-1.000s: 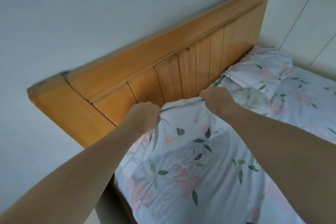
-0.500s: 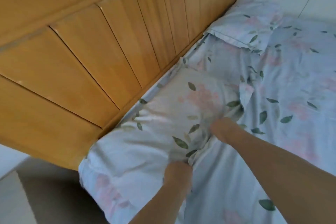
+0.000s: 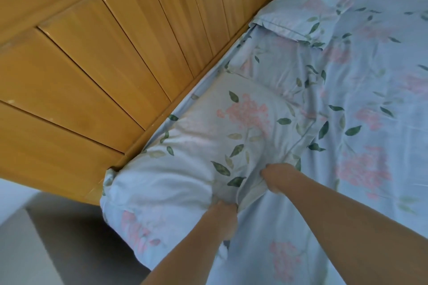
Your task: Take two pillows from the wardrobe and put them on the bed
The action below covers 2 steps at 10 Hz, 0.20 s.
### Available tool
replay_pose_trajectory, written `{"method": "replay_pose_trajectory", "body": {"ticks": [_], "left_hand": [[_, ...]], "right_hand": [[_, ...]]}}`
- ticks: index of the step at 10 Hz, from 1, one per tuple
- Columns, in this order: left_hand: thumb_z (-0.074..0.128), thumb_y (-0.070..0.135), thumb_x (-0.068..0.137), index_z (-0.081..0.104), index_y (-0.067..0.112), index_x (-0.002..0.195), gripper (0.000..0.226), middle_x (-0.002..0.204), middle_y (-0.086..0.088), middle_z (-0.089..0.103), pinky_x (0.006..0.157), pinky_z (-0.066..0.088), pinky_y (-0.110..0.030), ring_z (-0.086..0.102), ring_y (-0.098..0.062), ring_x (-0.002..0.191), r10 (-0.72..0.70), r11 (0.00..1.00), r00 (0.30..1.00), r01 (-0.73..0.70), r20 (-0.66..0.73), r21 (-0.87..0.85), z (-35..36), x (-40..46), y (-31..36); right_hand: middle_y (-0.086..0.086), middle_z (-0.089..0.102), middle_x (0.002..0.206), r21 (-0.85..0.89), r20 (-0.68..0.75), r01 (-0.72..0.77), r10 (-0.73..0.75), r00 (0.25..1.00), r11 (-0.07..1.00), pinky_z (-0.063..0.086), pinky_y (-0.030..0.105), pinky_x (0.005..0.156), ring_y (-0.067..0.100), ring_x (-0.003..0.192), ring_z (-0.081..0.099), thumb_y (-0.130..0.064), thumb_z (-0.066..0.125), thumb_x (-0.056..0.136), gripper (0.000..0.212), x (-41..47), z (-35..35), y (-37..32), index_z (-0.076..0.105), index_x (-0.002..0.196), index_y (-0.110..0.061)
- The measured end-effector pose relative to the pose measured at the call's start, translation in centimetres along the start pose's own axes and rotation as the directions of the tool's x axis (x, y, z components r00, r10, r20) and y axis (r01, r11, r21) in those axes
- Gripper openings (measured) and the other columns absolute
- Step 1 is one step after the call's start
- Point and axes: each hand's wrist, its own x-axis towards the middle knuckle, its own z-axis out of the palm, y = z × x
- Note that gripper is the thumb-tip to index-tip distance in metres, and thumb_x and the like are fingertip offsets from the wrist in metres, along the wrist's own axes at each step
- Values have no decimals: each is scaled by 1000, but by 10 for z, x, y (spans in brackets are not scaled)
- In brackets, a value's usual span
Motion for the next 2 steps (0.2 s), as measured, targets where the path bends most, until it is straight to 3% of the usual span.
{"method": "replay_pose_trajectory", "body": {"ticks": [1, 2], "left_hand": [[48, 16, 93, 41, 9, 134, 41, 134, -16, 47, 86, 49, -37, 53, -35, 115, -15, 995, 993, 26, 118, -92, -7, -27, 4], [45, 17, 97, 46, 7, 135, 39, 134, -11, 49, 92, 46, -32, 47, -33, 127, 0, 978, 994, 23, 111, -206, -41, -59, 0]], "right_hand": [[6, 50, 132, 61, 3, 33, -33, 999, 998, 44, 40, 101, 27, 119, 52, -19, 43, 95, 42, -31, -14, -10, 44, 137, -15], [9, 39, 145, 232, -29, 10, -4, 1000, 973, 36, 40, 109, 29, 130, 42, -13, 38, 95, 48, -78, -43, -13, 33, 143, -11]]}}
